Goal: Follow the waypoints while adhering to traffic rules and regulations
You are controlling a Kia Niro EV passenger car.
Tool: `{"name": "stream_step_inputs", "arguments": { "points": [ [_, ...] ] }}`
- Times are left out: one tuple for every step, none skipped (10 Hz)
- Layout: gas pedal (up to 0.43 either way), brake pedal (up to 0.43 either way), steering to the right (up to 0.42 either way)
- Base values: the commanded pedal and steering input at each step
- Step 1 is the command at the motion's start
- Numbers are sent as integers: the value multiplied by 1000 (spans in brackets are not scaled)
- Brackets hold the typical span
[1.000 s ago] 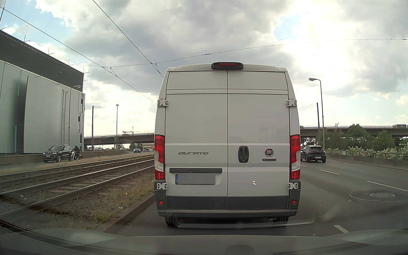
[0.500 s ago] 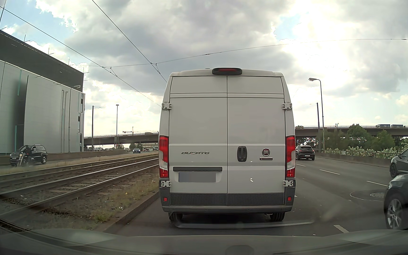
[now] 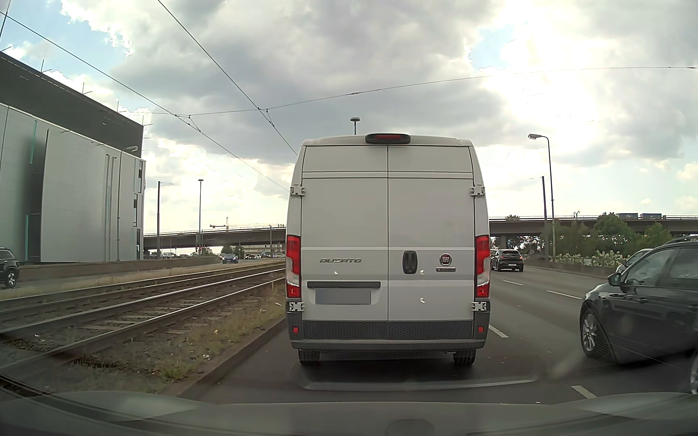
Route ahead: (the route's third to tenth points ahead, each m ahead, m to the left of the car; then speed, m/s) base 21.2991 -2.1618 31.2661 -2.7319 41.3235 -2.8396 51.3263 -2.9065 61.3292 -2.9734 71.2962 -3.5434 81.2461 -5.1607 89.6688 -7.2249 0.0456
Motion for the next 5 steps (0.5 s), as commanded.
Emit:
{"name": "stream_step_inputs", "arguments": {
  "points": [
    [118, 37, -6],
    [150, 37, -6],
    [189, 37, -7],
    [240, 37, -7],
    [280, 37, -8]
  ]
}}
